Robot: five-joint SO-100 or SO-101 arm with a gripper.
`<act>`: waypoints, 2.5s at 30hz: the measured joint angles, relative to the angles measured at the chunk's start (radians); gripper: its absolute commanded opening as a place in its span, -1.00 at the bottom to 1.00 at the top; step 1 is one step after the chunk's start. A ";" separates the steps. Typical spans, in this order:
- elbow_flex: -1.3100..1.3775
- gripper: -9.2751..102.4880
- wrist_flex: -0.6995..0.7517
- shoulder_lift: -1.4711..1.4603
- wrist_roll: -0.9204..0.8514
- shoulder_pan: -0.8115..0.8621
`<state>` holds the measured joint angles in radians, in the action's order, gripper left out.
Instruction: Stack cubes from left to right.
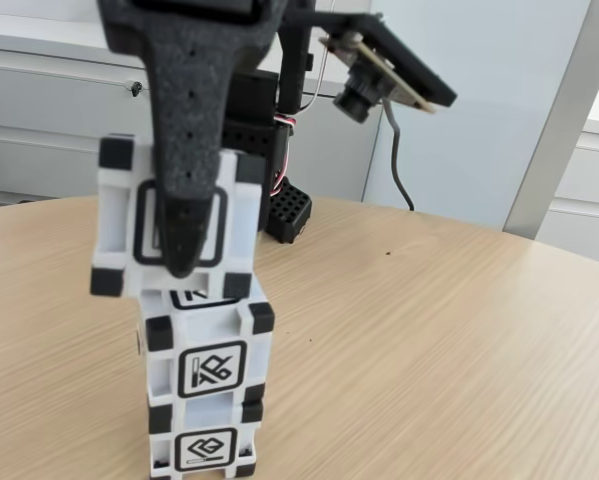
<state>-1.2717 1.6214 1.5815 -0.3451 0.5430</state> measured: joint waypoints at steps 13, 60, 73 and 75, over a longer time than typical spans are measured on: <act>0.000 -0.59 0.074 0.006 -0.008 0.000; 0.000 -0.60 0.080 0.006 -0.023 -0.003; -0.072 -0.42 0.078 0.012 -0.023 -0.003; -0.072 -0.32 0.078 0.012 -0.023 -0.003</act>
<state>-1.3438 1.6997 1.5938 -0.3682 0.5400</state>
